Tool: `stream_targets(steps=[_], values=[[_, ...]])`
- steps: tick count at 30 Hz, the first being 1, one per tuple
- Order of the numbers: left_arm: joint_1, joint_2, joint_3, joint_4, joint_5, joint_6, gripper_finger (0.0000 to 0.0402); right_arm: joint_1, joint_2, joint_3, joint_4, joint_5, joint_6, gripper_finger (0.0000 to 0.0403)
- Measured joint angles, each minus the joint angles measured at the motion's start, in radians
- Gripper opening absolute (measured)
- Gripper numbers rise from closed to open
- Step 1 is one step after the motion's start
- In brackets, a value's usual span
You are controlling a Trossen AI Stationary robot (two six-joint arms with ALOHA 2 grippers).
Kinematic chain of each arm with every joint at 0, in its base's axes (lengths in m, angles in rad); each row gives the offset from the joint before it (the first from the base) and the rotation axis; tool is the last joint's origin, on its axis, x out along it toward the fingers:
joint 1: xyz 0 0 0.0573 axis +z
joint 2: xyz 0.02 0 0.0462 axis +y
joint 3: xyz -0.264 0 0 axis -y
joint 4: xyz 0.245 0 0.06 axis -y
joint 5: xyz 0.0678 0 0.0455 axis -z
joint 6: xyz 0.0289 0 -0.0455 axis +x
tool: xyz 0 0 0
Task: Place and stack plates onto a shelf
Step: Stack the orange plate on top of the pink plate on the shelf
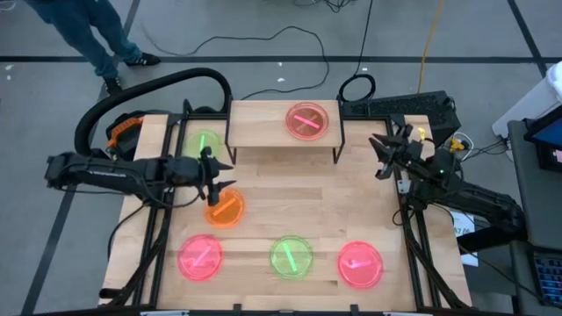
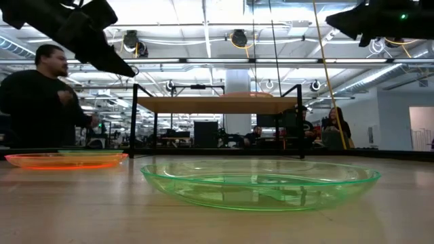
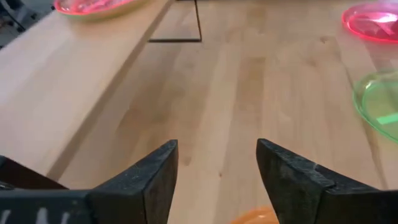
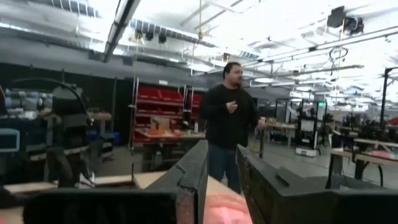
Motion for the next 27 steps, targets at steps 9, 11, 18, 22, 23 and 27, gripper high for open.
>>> stream_targets(steps=[9, 11, 18, 22, 23, 27], values=[[-0.104, 0.036, 0.000, -0.021, -0.047, -0.063, 0.0225, 0.000, -0.001, -0.057, 0.005, 0.000, -0.005, 0.0070], [-0.133, 0.063, 0.011, -0.057, -0.095, -0.067, 0.0225, 0.000, -0.001, -0.079, 0.005, 0.000, -0.005, 0.0070], [-0.241, 0.282, 0.210, -0.334, -0.191, -0.222, 0.0225, 0.000, -0.001, -0.190, 0.005, -0.002, -0.005, 0.0070], [-0.312, 0.438, 0.301, -0.393, -0.192, -0.297, 0.0225, 0.000, 0.000, -0.230, -0.078, -0.004, -0.006, 0.0070], [-0.325, 0.475, 0.315, -0.408, -0.192, -0.313, 0.0225, 0.000, 0.004, -0.231, -0.111, -0.003, -0.006, 0.0070], [-0.361, 0.584, 0.354, -0.451, -0.205, -0.398, 0.0225, 0.000, 0.012, -0.232, -0.200, -0.004, -0.006, 0.0070]])
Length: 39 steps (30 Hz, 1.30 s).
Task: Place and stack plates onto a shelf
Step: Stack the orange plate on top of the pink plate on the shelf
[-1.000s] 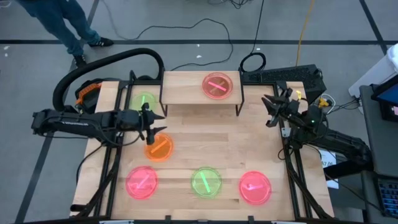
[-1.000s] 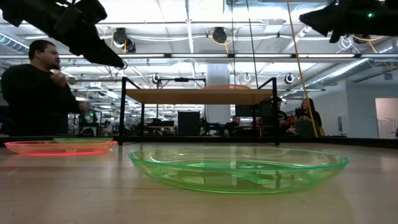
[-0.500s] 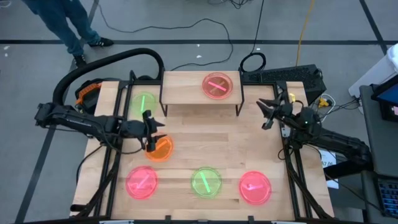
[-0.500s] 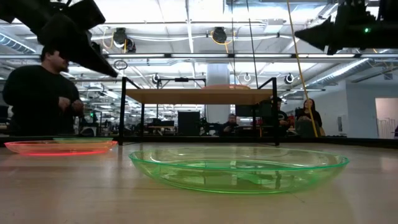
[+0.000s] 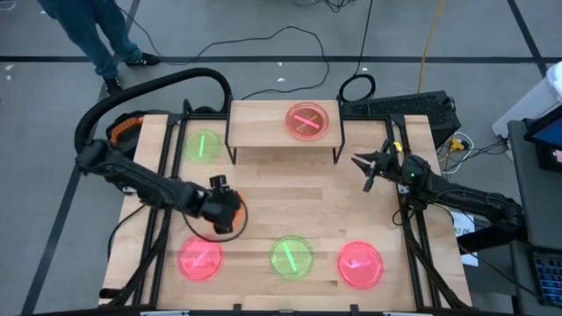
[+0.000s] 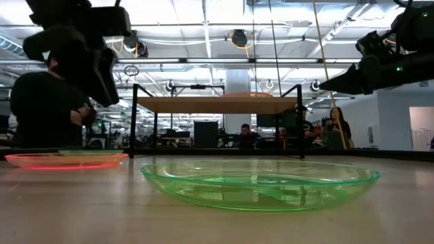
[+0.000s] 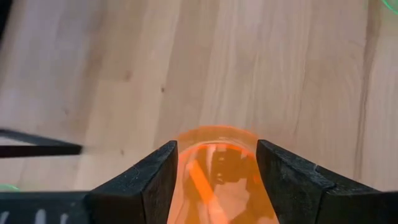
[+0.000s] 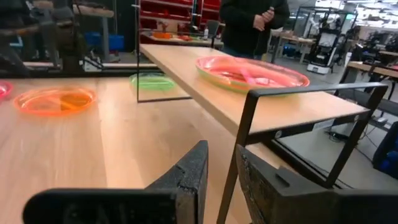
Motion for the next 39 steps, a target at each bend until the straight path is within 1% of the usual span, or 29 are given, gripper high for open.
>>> stream_targets(steps=[4, 9, 12, 17, 20, 29, 31, 33, 39], values=[[-0.020, 0.059, 0.010, 0.005, 0.002, -0.109, 0.0225, 0.000, 0.005, -0.001, -0.014, 0.000, 0.000, 0.0070], [-0.052, 0.106, 0.011, 0.028, 0.013, -0.184, 0.0225, 0.000, 0.005, -0.002, -0.013, 0.000, 0.000, 0.0070], [-0.063, 0.146, 0.011, 0.053, 0.015, -0.196, 0.0225, 0.000, 0.005, -0.002, -0.012, 0.000, 0.000, 0.0070], [-0.080, 0.229, 0.011, 0.072, 0.063, -0.216, 0.0225, 0.000, 0.005, -0.003, -0.012, 0.000, 0.000, 0.0070], [-0.090, 0.275, 0.011, 0.069, 0.069, -0.226, 0.0225, 0.000, 0.005, -0.003, -0.012, 0.000, 0.000, 0.0070], [-0.086, 0.328, 0.014, 0.016, 0.074, -0.236, 0.0221, 0.000, 0.005, -0.004, -0.012, 0.000, 0.000, 0.0070], [-0.083, 0.328, 0.015, 0.009, 0.079, -0.240, 0.0207, 0.000, 0.005, -0.004, -0.012, 0.000, 0.000, 0.0070], [-0.083, 0.329, 0.015, 0.012, 0.083, -0.240, 0.0182, 0.000, 0.005, -0.004, -0.012, 0.000, 0.000, 0.0070], [-0.081, 0.331, 0.012, 0.003, 0.082, -0.200, 0.0082, 0.000, 0.005, -0.004, -0.012, 0.000, 0.000, 0.0070]])
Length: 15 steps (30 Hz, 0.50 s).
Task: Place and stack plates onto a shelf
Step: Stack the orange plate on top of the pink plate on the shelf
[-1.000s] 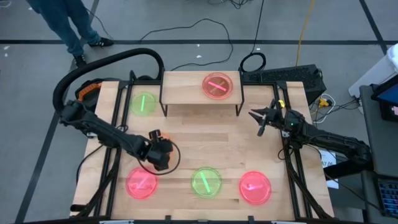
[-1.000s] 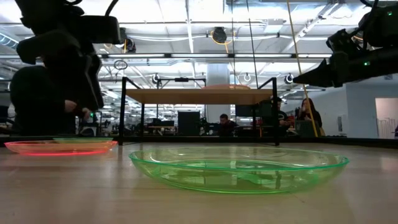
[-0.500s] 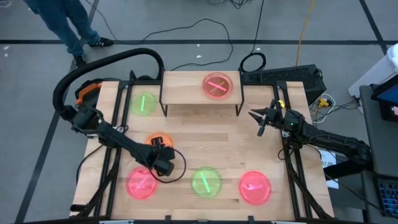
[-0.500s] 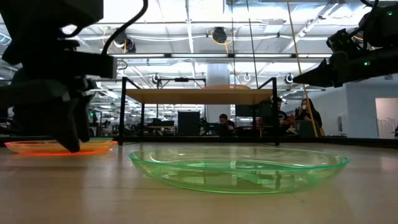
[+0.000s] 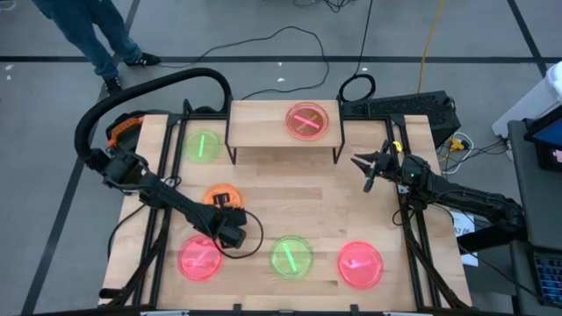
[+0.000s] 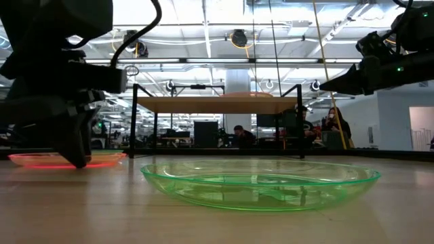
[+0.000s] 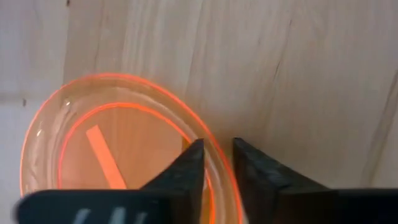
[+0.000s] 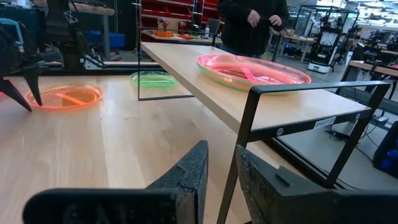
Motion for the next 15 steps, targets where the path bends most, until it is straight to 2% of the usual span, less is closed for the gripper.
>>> stream_targets(steps=[5, 11, 15], values=[[0.004, 0.000, 0.072, -0.139, -0.013, 0.091, 0.0012, 0.000, 0.000, 0.000, 0.000, 0.000, 0.000, 0.0070], [0.011, -0.001, 0.252, -0.253, -0.110, 0.210, 0.0004, 0.000, 0.000, 0.000, 0.000, 0.000, 0.000, 0.0070], [0.010, -0.001, 0.398, -0.310, -0.233, 0.308, 0.0003, 0.000, 0.000, 0.000, 0.000, 0.000, 0.000, 0.0070]])
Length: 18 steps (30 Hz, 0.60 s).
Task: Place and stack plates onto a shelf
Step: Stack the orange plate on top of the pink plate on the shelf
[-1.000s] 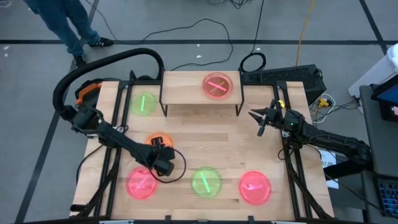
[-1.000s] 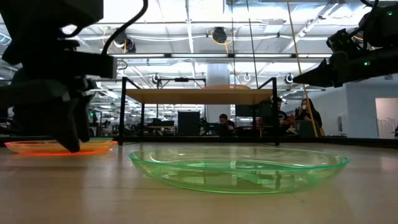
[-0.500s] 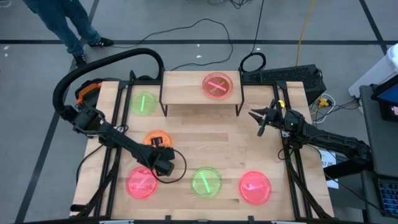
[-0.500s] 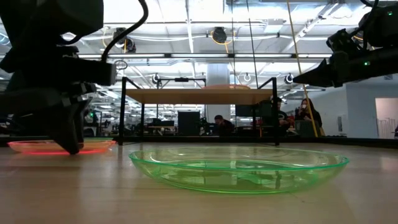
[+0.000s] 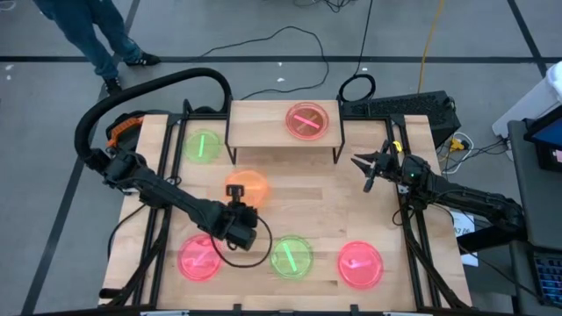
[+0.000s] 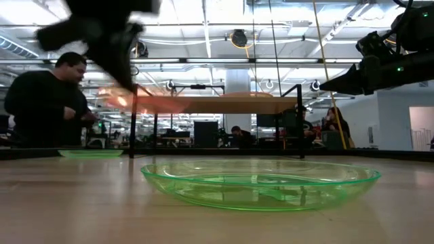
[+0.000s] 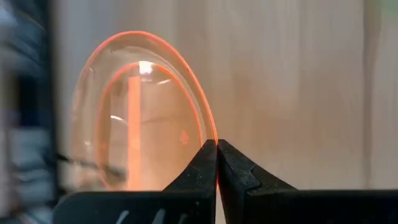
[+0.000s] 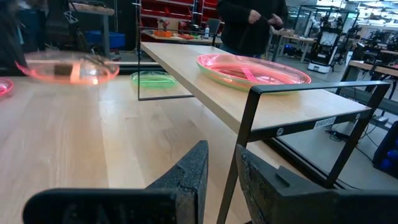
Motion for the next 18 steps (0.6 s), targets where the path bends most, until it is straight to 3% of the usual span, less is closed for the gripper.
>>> stream_targets(steps=[5, 8, 12, 18], values=[[0.023, -0.002, 0.174, 0.053, -0.201, 0.186, 0.0002, 0.000, 0.000, 0.000, 0.000, 0.000, 0.000, 0.0070], [0.071, -0.002, 0.221, 0.194, -0.239, 0.351, 0.0002, 0.000, 0.000, 0.000, 0.000, 0.000, 0.000, 0.0070], [0.159, -0.002, 0.227, 0.396, -0.227, 0.605, 0.0001, 0.000, 0.000, 0.000, 0.000, 0.000, 0.000, 0.0070], [0.321, 0.011, 0.227, 0.562, -0.062, 0.865, 0.0001, 0.000, 0.000, 0.000, 0.000, 0.000, 0.000, 0.0070]])
